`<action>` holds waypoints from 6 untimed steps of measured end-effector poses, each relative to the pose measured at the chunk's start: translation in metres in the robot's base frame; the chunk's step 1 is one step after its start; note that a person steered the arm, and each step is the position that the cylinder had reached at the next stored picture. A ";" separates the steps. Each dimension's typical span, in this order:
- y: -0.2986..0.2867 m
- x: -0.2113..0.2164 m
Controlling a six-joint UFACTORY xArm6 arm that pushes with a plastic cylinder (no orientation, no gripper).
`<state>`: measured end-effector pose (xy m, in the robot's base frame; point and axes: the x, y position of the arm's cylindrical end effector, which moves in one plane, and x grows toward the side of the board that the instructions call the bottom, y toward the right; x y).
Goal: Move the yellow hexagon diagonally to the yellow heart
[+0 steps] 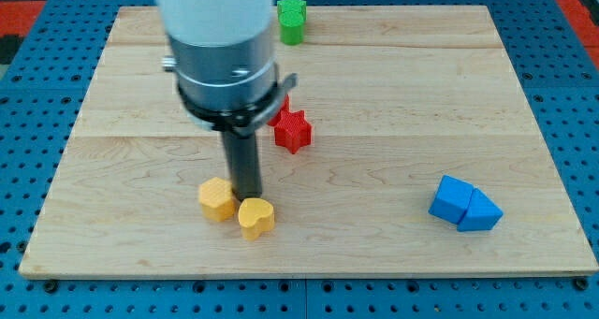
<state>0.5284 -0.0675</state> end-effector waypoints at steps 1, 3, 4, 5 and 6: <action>0.077 -0.019; -0.042 -0.023; -0.036 0.019; -0.035 0.000; -0.022 -0.044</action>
